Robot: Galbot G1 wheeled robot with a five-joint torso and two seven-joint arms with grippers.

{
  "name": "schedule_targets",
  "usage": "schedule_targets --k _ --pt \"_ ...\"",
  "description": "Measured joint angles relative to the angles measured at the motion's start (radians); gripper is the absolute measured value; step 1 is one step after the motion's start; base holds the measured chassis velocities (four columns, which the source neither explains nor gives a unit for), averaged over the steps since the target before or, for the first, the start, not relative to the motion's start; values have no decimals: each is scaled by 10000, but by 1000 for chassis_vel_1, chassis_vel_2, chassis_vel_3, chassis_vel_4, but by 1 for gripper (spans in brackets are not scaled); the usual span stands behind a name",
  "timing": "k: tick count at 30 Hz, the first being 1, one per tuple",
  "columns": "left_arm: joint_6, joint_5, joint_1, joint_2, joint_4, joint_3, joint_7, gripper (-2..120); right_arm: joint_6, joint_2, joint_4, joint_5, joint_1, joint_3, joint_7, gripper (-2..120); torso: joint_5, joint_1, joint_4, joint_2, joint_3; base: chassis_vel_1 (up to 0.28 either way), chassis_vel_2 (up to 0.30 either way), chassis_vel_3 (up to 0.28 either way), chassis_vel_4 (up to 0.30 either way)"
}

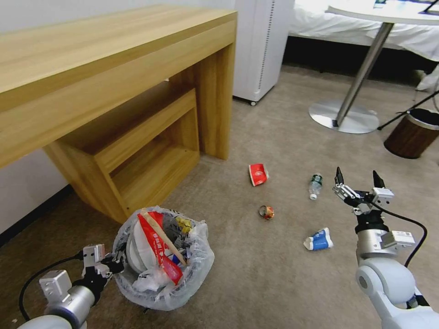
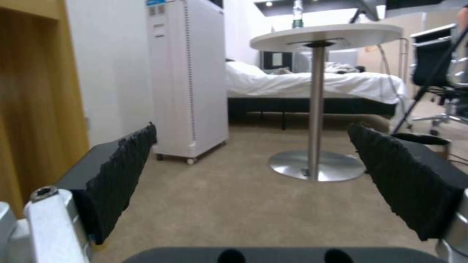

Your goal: Pick up the trash bin and place the garbage on the floor into it.

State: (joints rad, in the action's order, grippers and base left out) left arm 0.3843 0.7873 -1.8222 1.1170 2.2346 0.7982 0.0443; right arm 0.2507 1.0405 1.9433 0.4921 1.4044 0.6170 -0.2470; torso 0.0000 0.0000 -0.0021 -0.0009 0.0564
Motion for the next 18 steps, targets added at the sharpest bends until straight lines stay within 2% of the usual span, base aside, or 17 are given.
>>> schedule_targets --k 7,18 --pt "-47 7 -5 -15 -25 15 -2 0 410 136 -258 -114 -52 8 219 100 0 0 -1 0 1 -61 -46 -48 -42" --pt "28 124 -98 -204 13 47 6 0 834 230 -336 -190 61 112 504 100 2 0 1 0 1 0 0 0 0"
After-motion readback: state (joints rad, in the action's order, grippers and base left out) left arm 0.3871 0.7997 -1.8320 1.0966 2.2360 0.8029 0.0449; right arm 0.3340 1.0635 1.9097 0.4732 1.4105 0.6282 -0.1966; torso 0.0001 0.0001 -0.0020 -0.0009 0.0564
